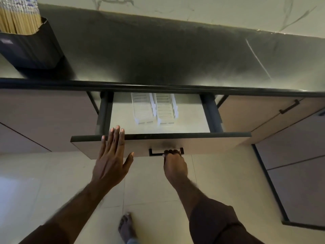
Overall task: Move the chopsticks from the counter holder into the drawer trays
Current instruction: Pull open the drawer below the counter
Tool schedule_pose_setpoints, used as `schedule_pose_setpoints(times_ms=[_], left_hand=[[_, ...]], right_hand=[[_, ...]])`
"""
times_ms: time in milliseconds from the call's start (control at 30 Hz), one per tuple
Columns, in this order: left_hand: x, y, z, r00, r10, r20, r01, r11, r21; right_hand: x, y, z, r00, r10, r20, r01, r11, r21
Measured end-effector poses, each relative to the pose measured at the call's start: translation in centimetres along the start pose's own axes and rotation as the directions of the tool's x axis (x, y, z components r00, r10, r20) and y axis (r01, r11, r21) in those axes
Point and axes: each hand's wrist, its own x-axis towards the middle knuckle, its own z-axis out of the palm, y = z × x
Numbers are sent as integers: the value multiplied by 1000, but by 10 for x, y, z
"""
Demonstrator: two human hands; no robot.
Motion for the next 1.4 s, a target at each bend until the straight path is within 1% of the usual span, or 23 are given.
schedule_pose_setpoints(times_ms=[233, 333, 467, 533, 600, 700, 767, 867, 933, 1033, 1133, 1267, 1400], left_hand=[[-67, 33, 0, 999, 10, 43, -12, 999, 52], [-93, 40, -3, 998, 6, 64, -12, 996, 91], [-124, 47, -8, 994, 5, 108, -18, 993, 117], [-136, 52, -11, 991, 10, 135, -28, 991, 128], [-144, 58, -17, 988, 15, 154, -35, 991, 130], [-149, 70, -34, 989, 32, 146, -45, 995, 87], [-143, 77, -48, 992, 46, 120, -54, 996, 69], [-128, 84, -78, 998, 57, 26, -58, 997, 46], [-115, 83, -97, 998, 56, -19, -55, 997, 48], [-98, 72, -123, 997, 31, -71, -28, 999, 40], [-84, 56, -139, 997, 6, -77, -3, 999, 41], [-61, 26, -167, 995, -3, -97, 2, 1000, -18], [-28, -21, -204, 983, 11, -184, -35, 991, -128]], right_hand=[[-74, 19, 10, 998, -44, 37, 43, 999, 25], [-102, 28, 13, 995, -60, 79, 57, 997, 46], [-135, 41, 10, 982, -55, 178, 30, 990, 140], [-151, 44, 5, 980, -73, 185, 40, 983, 180], [-166, 40, -5, 984, -142, 107, 116, 968, 221], [-181, 19, -37, 965, -243, -101, 262, 927, 269], [-179, 1, -63, 949, -242, -203, 296, 907, 301], [-166, -23, -99, 927, -221, -302, 319, 888, 332], [-155, -35, -115, 922, -187, -338, 309, 882, 356], [-141, -55, -128, 924, -166, -344, 297, 879, 373], [-130, -79, -136, 919, -182, -349, 314, 873, 373], [-108, -128, -149, 878, -229, -421, 392, 849, 356], [-76, -197, -167, 829, -231, -509, 446, 823, 353]])
